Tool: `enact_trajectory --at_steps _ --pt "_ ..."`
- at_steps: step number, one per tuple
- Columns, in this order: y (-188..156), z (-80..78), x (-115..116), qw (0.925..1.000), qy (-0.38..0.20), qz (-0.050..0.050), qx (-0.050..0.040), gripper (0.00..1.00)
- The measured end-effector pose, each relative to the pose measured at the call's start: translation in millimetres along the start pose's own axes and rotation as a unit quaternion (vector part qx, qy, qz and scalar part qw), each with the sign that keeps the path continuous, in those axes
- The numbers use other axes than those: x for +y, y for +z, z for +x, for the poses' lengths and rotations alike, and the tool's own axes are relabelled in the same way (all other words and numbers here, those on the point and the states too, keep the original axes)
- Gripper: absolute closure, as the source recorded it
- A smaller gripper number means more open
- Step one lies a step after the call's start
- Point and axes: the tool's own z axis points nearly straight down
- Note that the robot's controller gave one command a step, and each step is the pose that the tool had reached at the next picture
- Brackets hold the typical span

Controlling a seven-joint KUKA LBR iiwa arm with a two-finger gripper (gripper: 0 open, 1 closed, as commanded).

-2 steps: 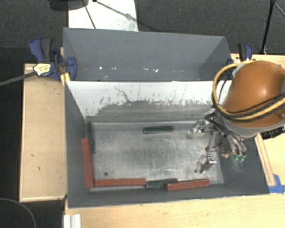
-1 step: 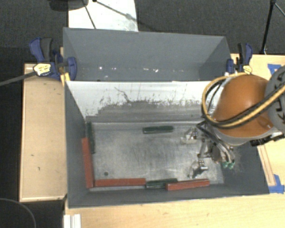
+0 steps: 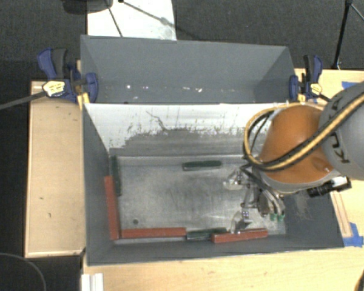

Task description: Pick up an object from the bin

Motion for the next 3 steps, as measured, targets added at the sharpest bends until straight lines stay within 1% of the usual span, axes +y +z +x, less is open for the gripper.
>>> enact_trajectory --at_steps 1,2,3 --pt "62.2 1.9 26.8 0.9947 -0.103 0.001 -0.0030 1.00" --pt "60.6 -6.5 29.5 0.9945 -0.102 -0.001 -0.0213 0.00" --pt "62.6 2.3 27.6 0.9947 -0.103 0.001 -0.0027 1.00"
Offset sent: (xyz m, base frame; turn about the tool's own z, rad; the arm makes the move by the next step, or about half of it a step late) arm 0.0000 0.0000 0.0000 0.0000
